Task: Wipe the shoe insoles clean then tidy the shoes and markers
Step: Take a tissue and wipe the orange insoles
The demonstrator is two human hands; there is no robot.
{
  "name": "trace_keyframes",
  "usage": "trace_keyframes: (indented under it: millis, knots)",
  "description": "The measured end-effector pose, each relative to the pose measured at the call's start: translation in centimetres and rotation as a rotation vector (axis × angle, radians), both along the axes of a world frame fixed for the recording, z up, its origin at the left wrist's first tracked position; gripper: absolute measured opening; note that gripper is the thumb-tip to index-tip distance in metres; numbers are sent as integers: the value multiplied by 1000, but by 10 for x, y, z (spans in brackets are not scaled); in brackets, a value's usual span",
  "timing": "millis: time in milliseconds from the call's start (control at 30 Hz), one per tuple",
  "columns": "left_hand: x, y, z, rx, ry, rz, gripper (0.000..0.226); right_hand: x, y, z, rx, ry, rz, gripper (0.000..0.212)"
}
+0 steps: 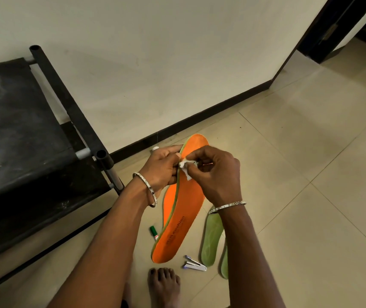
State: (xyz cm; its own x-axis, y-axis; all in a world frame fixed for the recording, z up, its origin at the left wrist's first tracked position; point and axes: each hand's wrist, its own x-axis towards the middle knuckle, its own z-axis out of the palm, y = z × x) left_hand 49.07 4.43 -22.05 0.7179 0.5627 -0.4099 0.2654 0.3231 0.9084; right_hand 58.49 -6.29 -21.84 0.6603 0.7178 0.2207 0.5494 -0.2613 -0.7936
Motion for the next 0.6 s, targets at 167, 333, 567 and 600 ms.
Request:
trace_keyframes:
  millis: [167, 333, 567, 600]
  knots:
    - [0, -1, 0, 23, -1, -24, 35, 0, 1, 1, 41, 34, -2, 22]
    - [-2, 2, -6, 29, 30, 18, 36, 1, -5, 5, -50, 126, 148, 23]
    - [0, 0, -3, -38, -10, -82, 39, 0, 3, -2, 31, -43, -112, 23]
    - [0, 0, -3, -37, -13, -94, 40, 1, 3, -2, 37, -48, -128, 23]
